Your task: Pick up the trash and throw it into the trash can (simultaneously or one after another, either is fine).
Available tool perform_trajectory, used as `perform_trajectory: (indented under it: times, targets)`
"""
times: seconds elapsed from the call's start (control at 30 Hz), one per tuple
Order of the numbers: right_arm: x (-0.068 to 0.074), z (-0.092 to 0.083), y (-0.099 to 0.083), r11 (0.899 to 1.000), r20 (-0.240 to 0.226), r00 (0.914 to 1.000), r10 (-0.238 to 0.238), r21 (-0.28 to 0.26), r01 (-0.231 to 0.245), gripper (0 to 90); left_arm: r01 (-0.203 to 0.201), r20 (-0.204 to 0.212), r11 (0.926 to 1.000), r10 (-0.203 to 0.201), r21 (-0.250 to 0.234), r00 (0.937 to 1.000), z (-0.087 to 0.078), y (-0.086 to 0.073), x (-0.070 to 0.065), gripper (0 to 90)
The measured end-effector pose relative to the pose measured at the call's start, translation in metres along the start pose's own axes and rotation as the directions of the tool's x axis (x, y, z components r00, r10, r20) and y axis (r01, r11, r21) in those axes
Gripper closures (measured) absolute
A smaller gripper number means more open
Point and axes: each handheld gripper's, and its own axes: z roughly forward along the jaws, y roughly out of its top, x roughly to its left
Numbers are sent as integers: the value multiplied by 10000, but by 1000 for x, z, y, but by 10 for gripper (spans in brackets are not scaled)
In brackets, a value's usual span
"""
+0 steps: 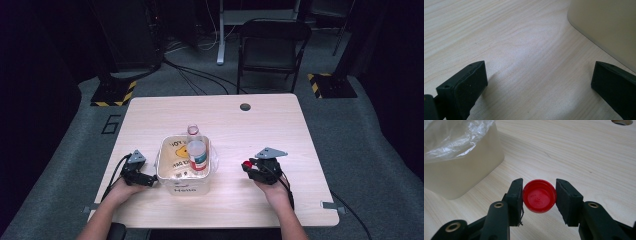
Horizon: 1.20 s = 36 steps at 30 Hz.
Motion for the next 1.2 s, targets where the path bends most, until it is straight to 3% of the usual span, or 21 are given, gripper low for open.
perform_trajectory:
  times: [0.3, 0.53, 0.67, 0.87, 1.2]
  targets:
    - [3, -12, 15, 9999, -184, 9997, -162, -58, 161, 577, 3, 1, 10000, -3, -2, 10000, 0, 0, 0, 2]
    - [14, -24, 34, 9978, -454, 9972, -593, -313, 579, 577, -13, 2, 10000, 13, -2, 10000, 0, 0, 0, 2]
    - [24, -27, 48, 9945, -666, 9929, -990, -400, 964, 577, -19, 2, 10000, 19, 0, 10000, 0, 0, 0, 2]
    - [38, -33, 64, 9908, -1116, 9861, -1228, -707, 1153, 577, -19, 2, 10000, 19, -1, 10000, 0, 0, 0, 2]
    - [60, -38, 84, 9802, -1596, 9686, -1907, -845, 1791, 577, 2, 6, 10000, -2, -2, 10000, 0, 0, 0, 2]
